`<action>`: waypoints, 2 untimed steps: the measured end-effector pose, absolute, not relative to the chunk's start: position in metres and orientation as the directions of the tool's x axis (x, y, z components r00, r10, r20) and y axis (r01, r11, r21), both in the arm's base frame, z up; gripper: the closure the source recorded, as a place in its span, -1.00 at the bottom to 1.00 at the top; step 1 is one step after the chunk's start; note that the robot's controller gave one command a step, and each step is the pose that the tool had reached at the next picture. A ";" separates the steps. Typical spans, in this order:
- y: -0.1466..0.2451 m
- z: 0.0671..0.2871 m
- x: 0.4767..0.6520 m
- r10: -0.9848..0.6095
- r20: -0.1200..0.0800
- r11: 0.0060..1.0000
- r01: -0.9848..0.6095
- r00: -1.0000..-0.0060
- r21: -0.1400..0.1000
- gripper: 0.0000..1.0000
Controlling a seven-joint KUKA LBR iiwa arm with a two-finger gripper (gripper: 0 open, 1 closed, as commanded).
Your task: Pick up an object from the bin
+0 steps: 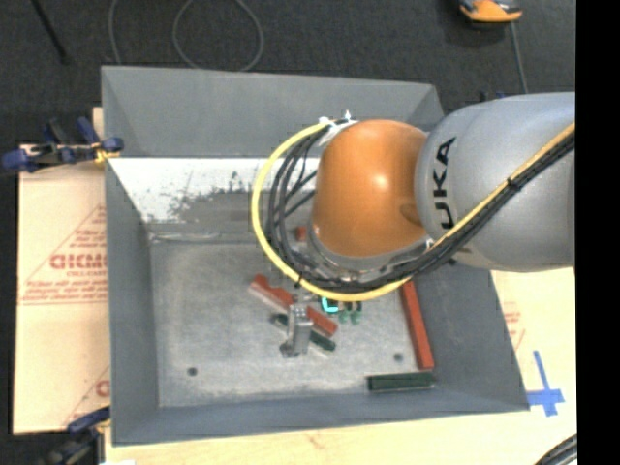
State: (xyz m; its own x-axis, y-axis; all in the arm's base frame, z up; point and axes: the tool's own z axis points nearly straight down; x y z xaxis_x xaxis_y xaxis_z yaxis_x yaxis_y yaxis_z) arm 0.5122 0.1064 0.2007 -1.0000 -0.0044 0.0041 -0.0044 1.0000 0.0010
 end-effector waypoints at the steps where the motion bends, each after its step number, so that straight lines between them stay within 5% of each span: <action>1: 0.015 0.182 0.540 -0.267 -0.004 0.964 -0.267 -0.964 -0.004 -1.00; 2: 0.044 0.075 0.507 -0.708 0.002 0.706 -0.708 -0.706 0.003 -1.00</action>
Offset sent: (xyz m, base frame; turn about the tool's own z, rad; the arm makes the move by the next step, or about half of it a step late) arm 0.0262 -0.0883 -0.0190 -0.2705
